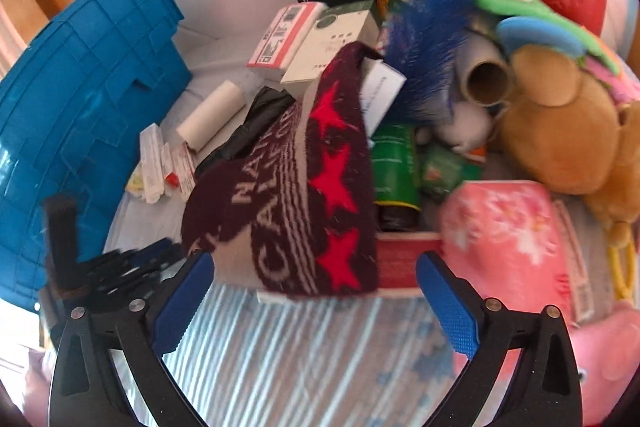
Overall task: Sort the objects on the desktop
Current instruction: 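Grasp the maroon star-patterned knit hat with the right gripper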
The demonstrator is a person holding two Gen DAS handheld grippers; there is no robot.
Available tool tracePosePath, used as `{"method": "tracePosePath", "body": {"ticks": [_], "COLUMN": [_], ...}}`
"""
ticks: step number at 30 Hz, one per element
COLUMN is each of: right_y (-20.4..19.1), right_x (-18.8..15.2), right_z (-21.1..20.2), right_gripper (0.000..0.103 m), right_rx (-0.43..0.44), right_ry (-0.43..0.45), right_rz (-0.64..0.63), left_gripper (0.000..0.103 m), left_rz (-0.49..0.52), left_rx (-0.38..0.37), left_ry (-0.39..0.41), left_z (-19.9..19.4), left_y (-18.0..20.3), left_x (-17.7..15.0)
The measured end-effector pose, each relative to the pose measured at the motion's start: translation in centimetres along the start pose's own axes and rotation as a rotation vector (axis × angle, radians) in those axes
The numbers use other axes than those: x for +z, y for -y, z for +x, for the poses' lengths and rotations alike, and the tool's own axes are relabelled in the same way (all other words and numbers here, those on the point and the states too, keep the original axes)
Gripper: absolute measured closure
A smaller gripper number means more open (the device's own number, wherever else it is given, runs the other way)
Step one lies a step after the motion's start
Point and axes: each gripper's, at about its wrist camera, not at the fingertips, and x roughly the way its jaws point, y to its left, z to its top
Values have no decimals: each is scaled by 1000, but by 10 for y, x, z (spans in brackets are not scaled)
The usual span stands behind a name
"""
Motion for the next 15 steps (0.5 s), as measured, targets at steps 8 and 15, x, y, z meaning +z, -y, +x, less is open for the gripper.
{"method": "tracePosePath", "body": {"ticks": [8,15], "right_y": [0,2], "right_x": [1,4], "right_z": [16,28], "right_gripper": [48,38], "right_rx": [-14,19], "right_ry": [-34,-65], "right_rz": [5,-7], "left_gripper": [77,67], "left_rz": [73,126], "left_rx": [-125,-120], "left_ry": [-5,-32], "left_z": [-12,21], "left_y": [29,65], "left_x": [15,31]}}
